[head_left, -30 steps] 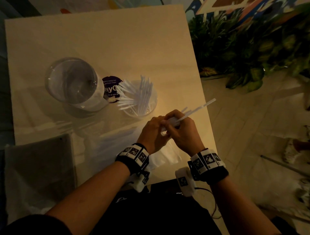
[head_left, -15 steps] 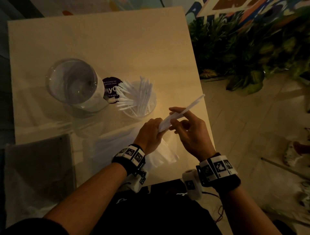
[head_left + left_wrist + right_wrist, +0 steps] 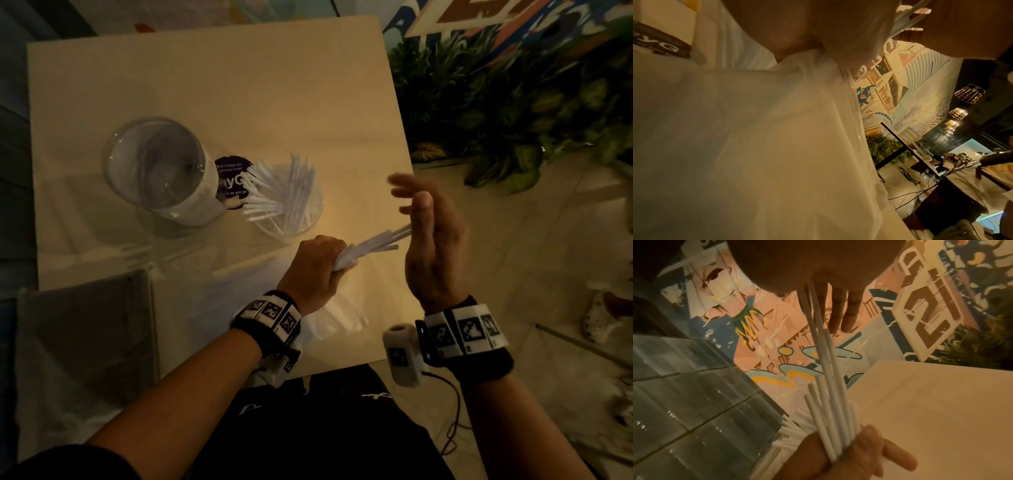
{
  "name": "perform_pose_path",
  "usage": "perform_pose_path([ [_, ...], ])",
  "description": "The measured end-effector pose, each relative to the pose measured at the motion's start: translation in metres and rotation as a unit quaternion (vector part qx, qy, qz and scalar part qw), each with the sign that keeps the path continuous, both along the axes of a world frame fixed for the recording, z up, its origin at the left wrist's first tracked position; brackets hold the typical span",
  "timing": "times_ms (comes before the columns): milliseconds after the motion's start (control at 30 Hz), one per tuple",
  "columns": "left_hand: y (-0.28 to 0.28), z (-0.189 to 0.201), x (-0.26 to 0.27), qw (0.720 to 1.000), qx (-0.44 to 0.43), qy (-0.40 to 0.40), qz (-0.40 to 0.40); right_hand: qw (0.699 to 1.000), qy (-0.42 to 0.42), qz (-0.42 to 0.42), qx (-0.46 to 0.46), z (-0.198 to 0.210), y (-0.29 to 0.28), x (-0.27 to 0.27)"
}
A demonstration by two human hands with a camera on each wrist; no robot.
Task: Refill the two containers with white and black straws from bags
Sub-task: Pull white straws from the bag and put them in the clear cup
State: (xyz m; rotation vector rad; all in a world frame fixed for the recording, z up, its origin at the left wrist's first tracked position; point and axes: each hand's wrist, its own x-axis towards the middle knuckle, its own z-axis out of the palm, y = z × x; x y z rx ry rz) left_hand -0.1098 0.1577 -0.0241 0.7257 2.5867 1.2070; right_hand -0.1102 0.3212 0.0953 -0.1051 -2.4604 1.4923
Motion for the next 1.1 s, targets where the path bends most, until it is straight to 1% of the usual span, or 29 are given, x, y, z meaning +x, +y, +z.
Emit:
perform_pose_path([
  [100, 0.000, 0.000, 0.001, 1.000, -0.008, -0.025, -0.004, 0.999, -0.032, 0.015, -0.004, 0.000, -0.006, 0.000],
  [167, 0.000, 0.001, 0.001, 0.999, 0.000, -0.035, -0.013, 0.999, -0.030, 0.026, -0.029, 0.003, -0.005, 0.000],
  [200, 0.000, 0.005, 0.001, 0.999, 0.010, -0.039, -0.022, 0.998, -0.015, 0.028, -0.048, 0.005, -0.004, 0.000],
  [267, 0.005, 0.020, -0.004, 0.997, 0.047, -0.060, -0.027, 0.994, 0.045, 0.024, -0.097, 0.011, 0.001, 0.001],
  [300, 0.008, 0.029, -0.007, 0.994, 0.071, -0.087, -0.013, 0.990, 0.071, 0.017, -0.118, 0.012, 0.004, 0.002],
  [333, 0.010, 0.038, -0.010, 0.987, 0.097, -0.127, 0.009, 0.988, 0.081, 0.007, -0.131, 0.013, 0.007, 0.003],
  [367, 0.012, 0.044, -0.012, 0.975, 0.133, -0.173, 0.036, 0.987, 0.077, -0.002, -0.138, 0.011, 0.012, 0.004],
  [400, 0.013, 0.050, -0.013, 0.959, 0.176, -0.213, 0.061, 0.988, 0.062, -0.010, -0.138, 0.009, 0.016, 0.006],
  [433, 0.013, 0.056, -0.015, 0.945, 0.217, -0.233, 0.081, 0.990, 0.039, -0.018, -0.131, 0.003, 0.021, 0.008],
  [500, 0.011, 0.073, -0.018, 0.926, 0.277, -0.235, 0.104, 0.993, -0.018, -0.027, -0.115, -0.010, 0.026, 0.014],
  [567, 0.006, 0.090, -0.021, 0.907, 0.341, -0.219, 0.113, 0.988, -0.091, -0.030, -0.122, -0.024, 0.023, 0.018],
  [700, -0.018, 0.111, -0.024, 0.866, 0.430, -0.197, 0.162, 0.953, -0.240, 0.000, -0.183, -0.042, 0.004, 0.022],
  [767, -0.035, 0.119, -0.026, 0.837, 0.469, -0.203, 0.194, 0.941, -0.273, 0.028, -0.197, -0.047, -0.013, 0.023],
  [800, -0.042, 0.124, -0.026, 0.828, 0.482, -0.200, 0.206, 0.936, -0.283, 0.045, -0.202, -0.049, -0.023, 0.023],
  [867, -0.055, 0.133, -0.028, 0.820, 0.496, -0.181, 0.221, 0.924, -0.303, 0.080, -0.218, -0.050, -0.044, 0.022],
  [900, -0.061, 0.137, -0.029, 0.817, 0.501, -0.170, 0.229, 0.923, -0.306, 0.096, -0.214, -0.050, -0.054, 0.020],
  [933, -0.065, 0.140, -0.030, 0.815, 0.505, -0.159, 0.236, 0.932, -0.297, 0.108, -0.179, -0.049, -0.062, 0.018],
  [1000, -0.072, 0.147, -0.031, 0.812, 0.513, -0.143, 0.241, 0.963, -0.243, 0.114, -0.033, -0.048, -0.072, 0.014],
  [1033, -0.075, 0.151, -0.031, 0.808, 0.519, -0.137, 0.242, 0.973, -0.208, 0.099, 0.033, -0.046, -0.074, 0.012],
  [1067, -0.077, 0.155, -0.031, 0.804, 0.527, -0.133, 0.243, 0.980, -0.173, 0.075, 0.068, -0.042, -0.075, 0.009],
  [1100, -0.078, 0.158, -0.030, 0.801, 0.532, -0.128, 0.244, 0.985, -0.140, 0.058, 0.080, -0.036, -0.075, 0.006],
])
